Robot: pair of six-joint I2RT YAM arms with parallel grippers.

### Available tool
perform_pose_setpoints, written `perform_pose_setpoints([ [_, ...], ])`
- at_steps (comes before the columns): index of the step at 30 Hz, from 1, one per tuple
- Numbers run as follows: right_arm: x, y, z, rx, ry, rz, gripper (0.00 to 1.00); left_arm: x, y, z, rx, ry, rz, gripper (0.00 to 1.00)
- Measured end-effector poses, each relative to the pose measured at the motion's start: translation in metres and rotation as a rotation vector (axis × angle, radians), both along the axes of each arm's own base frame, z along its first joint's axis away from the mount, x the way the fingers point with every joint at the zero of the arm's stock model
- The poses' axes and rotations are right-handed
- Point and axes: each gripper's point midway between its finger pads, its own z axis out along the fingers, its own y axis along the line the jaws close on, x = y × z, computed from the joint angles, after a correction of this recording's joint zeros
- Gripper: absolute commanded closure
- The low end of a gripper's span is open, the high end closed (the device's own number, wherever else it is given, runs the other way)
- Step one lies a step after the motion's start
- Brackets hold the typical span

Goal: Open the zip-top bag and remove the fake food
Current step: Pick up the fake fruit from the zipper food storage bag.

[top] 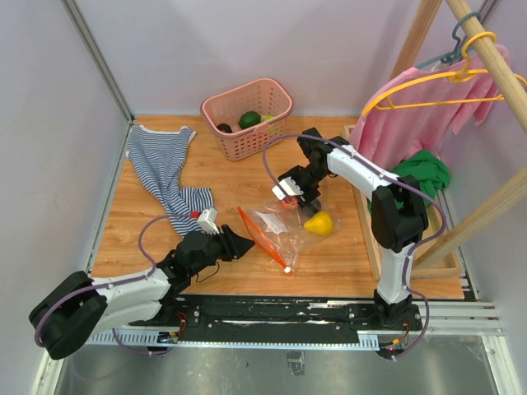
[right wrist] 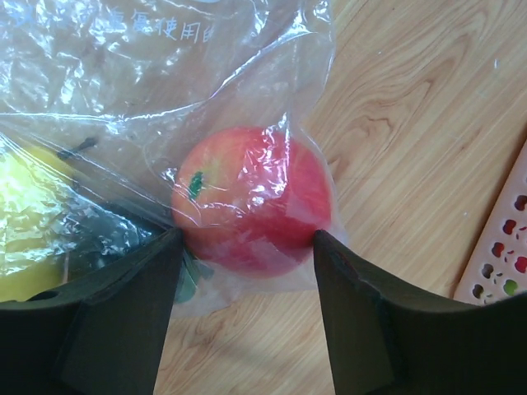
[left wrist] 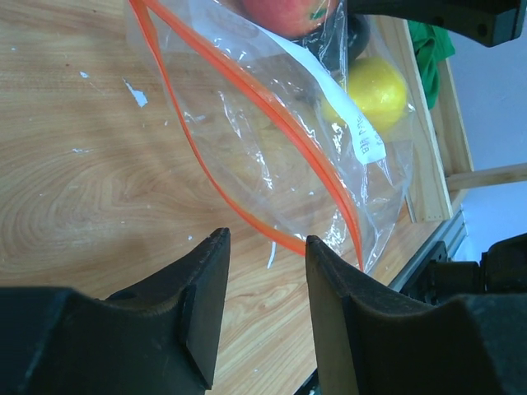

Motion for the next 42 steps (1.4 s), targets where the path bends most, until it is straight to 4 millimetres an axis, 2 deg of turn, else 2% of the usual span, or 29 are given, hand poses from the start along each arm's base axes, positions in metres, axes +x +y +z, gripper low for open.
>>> perform_pose_setpoints([
  [8,0.000,0.001,0.002,-0.004,-0.008,0.012,0.62,0.007,-0.003,-0.010,0.022,0.013,0.001,0.55],
  [14,-0.006,-0.003,-0.007,-0.017,0.021,0.006,0.72,0.013,-0.009,-0.006,0.011,-0.001,-0.010,0.53],
  [21,-0.023,-0.004,-0.020,-0.029,0.084,0.005,0.79,0.017,-0.013,-0.014,0.018,0.017,-0.021,0.49],
  [27,-0.053,0.001,-0.035,-0.038,0.174,0.013,0.89,0.021,-0.026,-0.015,0.005,0.028,-0.066,0.45],
  [33,-0.085,0.008,-0.037,-0.042,0.255,-0.008,0.85,0.022,-0.031,-0.016,-0.010,0.036,-0.090,0.39],
  [37,-0.092,0.004,-0.026,-0.034,0.271,-0.067,0.71,0.022,-0.031,-0.017,-0.017,0.043,-0.101,0.36],
  [42,-0.090,0.005,0.003,0.017,0.225,-0.126,0.54,0.021,-0.033,-0.013,-0.033,0.037,-0.119,0.32],
])
